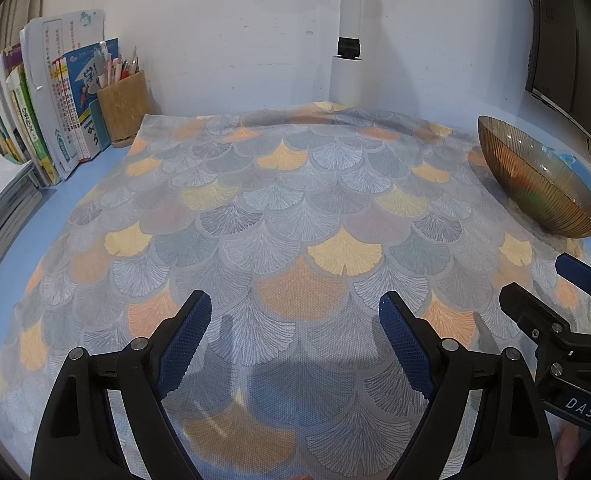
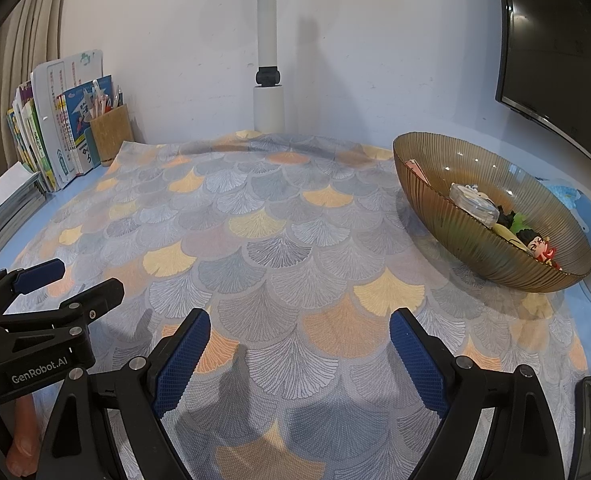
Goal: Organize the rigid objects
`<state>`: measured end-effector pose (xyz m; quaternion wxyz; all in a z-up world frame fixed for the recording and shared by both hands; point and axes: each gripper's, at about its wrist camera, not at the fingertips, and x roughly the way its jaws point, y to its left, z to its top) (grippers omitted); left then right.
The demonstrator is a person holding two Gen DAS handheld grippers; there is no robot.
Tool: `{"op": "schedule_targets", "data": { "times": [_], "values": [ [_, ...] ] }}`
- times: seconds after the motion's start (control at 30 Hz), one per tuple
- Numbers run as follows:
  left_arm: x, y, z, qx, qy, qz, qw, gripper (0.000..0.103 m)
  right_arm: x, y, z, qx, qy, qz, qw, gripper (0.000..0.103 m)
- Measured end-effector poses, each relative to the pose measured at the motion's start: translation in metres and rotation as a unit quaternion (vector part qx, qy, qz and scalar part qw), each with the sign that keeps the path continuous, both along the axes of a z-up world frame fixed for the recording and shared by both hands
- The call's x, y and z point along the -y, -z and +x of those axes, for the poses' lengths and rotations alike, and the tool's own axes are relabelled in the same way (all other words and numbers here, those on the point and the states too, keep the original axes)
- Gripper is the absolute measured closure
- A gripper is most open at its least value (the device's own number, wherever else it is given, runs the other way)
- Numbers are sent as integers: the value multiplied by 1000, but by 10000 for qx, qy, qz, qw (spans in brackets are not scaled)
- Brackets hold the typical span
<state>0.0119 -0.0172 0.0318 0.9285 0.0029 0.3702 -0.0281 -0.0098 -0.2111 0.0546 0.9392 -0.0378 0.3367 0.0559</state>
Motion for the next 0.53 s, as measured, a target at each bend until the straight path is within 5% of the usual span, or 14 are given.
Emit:
{"op": "schedule_targets", "data": {
  "times": [0.53],
  "values": [
    [-9, -5, -3, 231, -233, -157, 9993, 18, -1, 0, 0, -3, 6, -2, 10000, 13]
  ]
}}
